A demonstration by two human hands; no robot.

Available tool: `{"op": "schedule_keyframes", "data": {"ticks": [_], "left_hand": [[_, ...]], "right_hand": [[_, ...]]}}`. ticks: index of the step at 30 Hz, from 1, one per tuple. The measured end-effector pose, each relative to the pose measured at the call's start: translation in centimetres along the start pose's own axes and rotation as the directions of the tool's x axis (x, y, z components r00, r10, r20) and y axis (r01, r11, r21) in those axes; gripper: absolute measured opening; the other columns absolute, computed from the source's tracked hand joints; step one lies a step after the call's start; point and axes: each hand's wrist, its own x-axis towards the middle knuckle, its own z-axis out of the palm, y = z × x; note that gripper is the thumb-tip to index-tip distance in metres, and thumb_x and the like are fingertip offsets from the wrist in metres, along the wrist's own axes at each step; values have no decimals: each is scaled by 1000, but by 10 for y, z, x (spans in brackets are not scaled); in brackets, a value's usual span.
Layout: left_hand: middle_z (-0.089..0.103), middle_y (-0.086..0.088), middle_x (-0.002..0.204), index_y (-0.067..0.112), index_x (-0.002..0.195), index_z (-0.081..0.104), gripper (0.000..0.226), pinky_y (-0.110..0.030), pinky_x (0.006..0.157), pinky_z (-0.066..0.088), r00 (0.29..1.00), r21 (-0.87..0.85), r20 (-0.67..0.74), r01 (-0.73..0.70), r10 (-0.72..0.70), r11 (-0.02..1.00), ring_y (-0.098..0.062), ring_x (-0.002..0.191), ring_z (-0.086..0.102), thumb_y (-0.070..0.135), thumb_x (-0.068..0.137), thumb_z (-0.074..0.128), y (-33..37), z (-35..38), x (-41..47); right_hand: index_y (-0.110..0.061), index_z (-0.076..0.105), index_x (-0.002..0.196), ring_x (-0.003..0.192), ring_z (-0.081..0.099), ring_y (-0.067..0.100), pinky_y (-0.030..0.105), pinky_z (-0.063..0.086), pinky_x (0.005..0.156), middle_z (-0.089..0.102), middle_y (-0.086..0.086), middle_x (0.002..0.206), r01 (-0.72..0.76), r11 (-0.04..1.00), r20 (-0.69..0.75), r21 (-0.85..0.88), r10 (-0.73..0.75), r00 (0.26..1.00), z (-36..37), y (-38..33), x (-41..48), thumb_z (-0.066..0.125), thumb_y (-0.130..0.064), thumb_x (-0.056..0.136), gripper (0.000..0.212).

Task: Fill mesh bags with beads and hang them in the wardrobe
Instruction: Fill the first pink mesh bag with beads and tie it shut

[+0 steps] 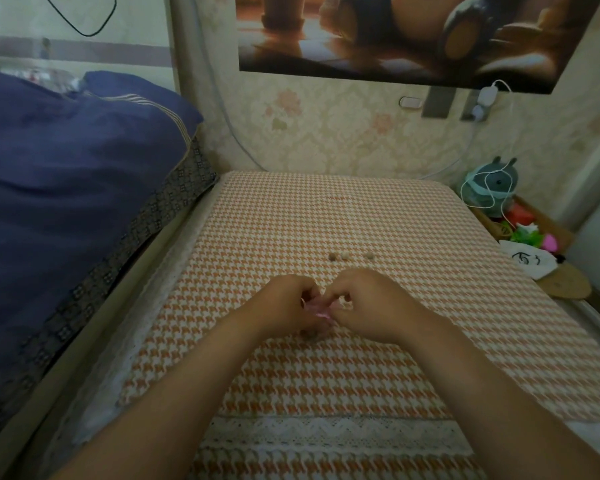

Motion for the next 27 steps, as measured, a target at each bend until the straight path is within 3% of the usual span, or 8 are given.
{"op": "schedule_keyframes", "data": {"ticks": [4, 8, 11, 15, 17, 20, 23, 27], "left_hand": [[62, 16, 76, 31, 93, 65, 34, -8, 56, 38, 998, -21, 56, 23, -22, 1000, 6, 65, 56, 43, 68, 85, -1, 0, 0], [61, 19, 69, 29, 90, 73, 25, -7, 52, 35, 999, 23, 47, 6, -7, 1000, 13, 61, 53, 47, 73, 80, -3, -1, 0], [65, 19, 72, 29, 97, 77, 25, -9, 57, 37, 998, -10, 61, 16, -15, 1000, 9, 64, 57, 43, 76, 78, -4, -1, 1], [65, 19, 67, 31, 96, 79, 14, -7, 54, 39, 999, -9, 47, 8, -7, 1000, 14, 61, 56, 37, 85, 72, -6, -3, 1], [73, 16, 81, 34, 101, 77, 17, -13, 64, 50, 999, -35, 49, 11, -9, 999, 10, 71, 62, 39, 86, 71, -10, -5, 2], [75, 16, 94, 34, 104, 76, 25, -23, 76, 57, 998, -113, 69, 6, 2, 994, 5, 81, 67, 42, 81, 74, -11, -7, 0], [75, 16, 90, 31, 101, 77, 22, -20, 73, 55, 999, -85, 36, 1, 2, 996, 7, 76, 65, 36, 79, 78, -6, -7, 1], [76, 11, 83, 25, 93, 80, 11, -10, 66, 45, 999, -55, -51, 11, -14, 998, 9, 68, 60, 24, 84, 74, -5, -6, 4]], "right_hand": [[-46, 74, 105, 93, 63, 8, 32, 53, 79, 70, -13, 101, -13, 998, 39, -63, 15, 999, 3, -2, 2, 62, -47, 91, 18], [-49, 74, 104, 92, 65, 14, 35, 51, 84, 72, -9, 97, -4, 991, 5, -133, 5, 1000, 2, -2, 6, 59, -53, 91, 20], [-50, 70, 114, 95, 64, 16, 31, 43, 76, 71, -9, 100, -6, 986, 60, -165, 16, 998, 3, -1, 6, 55, -50, 95, 25], [-42, 72, 116, 97, 64, 13, 30, 50, 76, 71, -11, 106, -19, 995, 22, -102, 22, 1000, -1, -1, 5, 54, -54, 94, 31], [-38, 74, 113, 99, 64, 10, 28, 49, 80, 71, -13, 109, -33, 994, -15, -100, 32, 999, -5, 1, 3, 56, -57, 91, 35], [-39, 75, 107, 96, 65, 8, 30, 52, 83, 72, -14, 108, -45, 996, 33, -77, 48, 998, -2, 3, 0, 62, -48, 90, 24], [-39, 75, 103, 86, 66, 10, 37, 56, 75, 72, -11, 94, -49, 998, 69, -50, 52, 996, 4, 1, 3, 62, -44, 90, 19], [-36, 74, 104, 86, 66, 16, 38, 56, 74, 72, -8, 95, -55, 988, 73, -146, 66, 995, 6, -2, 8, 56, -40, 93, 21]]}}
